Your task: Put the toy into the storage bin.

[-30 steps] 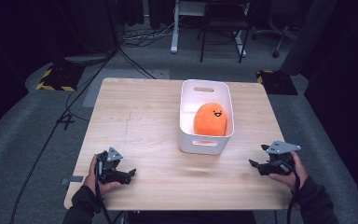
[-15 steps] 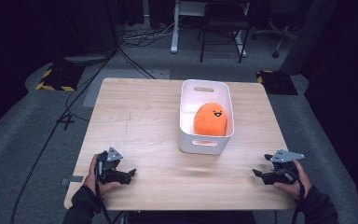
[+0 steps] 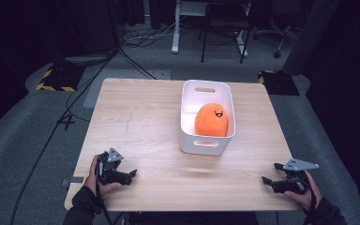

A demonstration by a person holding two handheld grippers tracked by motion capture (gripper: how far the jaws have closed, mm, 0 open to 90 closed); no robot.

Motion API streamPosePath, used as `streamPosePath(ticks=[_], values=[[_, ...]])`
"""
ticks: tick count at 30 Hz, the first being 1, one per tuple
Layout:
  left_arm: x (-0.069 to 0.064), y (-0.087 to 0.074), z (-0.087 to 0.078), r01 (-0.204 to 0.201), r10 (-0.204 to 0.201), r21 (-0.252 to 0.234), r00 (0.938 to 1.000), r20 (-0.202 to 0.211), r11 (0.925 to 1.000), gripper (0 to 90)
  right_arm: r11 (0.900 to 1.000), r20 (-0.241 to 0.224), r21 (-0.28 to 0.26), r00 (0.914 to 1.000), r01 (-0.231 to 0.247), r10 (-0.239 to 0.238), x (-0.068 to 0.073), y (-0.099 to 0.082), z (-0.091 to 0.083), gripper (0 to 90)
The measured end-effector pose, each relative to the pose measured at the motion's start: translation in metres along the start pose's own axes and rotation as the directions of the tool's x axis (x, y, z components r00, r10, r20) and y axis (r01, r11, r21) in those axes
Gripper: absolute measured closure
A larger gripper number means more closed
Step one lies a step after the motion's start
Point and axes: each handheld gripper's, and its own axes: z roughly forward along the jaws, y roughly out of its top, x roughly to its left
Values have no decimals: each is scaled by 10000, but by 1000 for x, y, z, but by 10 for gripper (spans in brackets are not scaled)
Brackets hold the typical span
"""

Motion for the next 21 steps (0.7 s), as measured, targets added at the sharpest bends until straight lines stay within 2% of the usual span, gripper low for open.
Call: streamPosePath(ticks=[2,21], values=[[0,0,0,1,-1,-1,10000,2,10000,3,9997,-19,-229,10000,-79,78,-2,-5,-1,158],[0,0,0,-2,2,3,10000,-6,10000,4,9996,100,-229,9999,-135,137,-3,-6,-2,151]])
